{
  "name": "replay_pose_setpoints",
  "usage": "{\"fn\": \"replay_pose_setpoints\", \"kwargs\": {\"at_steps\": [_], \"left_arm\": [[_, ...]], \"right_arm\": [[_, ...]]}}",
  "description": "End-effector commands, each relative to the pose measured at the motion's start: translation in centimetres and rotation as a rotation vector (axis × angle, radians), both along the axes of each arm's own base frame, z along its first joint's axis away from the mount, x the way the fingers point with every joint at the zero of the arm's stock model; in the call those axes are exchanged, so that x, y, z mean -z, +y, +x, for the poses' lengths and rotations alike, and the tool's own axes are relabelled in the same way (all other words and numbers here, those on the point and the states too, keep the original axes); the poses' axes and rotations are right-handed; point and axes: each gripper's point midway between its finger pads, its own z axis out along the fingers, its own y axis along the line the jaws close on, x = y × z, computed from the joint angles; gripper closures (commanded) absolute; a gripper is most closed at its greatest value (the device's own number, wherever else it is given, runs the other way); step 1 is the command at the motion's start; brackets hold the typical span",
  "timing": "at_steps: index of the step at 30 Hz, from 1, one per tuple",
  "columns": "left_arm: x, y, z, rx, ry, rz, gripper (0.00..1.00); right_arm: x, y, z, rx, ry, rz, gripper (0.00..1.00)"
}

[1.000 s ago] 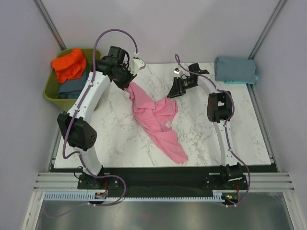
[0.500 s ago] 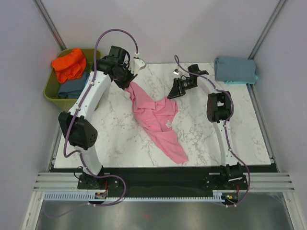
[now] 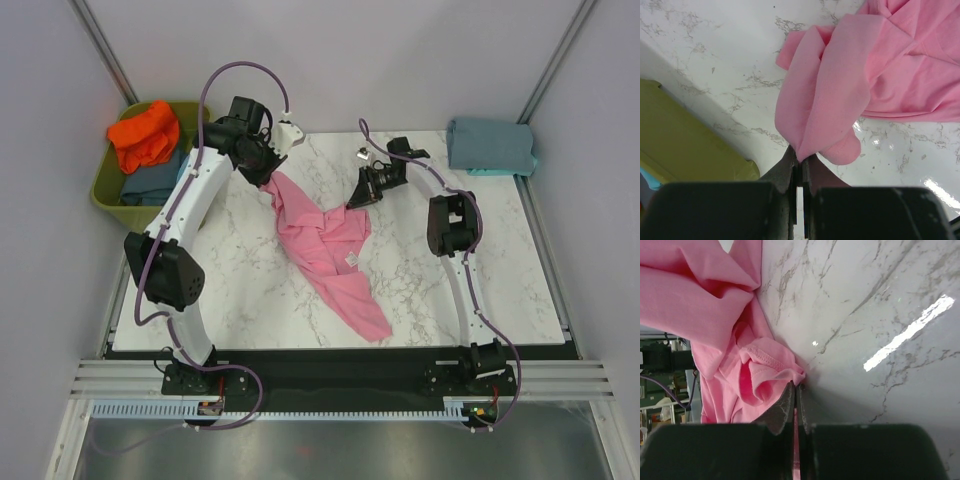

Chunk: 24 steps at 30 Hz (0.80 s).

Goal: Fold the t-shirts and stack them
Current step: Flatten the tshirt out

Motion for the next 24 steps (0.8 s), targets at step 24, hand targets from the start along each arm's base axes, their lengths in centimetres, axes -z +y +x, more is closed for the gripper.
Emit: {"fn": "replay_pose_setpoints", "kwargs": {"at_steps": [24], "left_arm": [[-5.2,-0.9,1.7,0.078,-0.092,-0.115,0.98]], "right_arm": [[-31.6,-15.2,-0.1,0.385,-0.812,-0.385,1.00]]}}
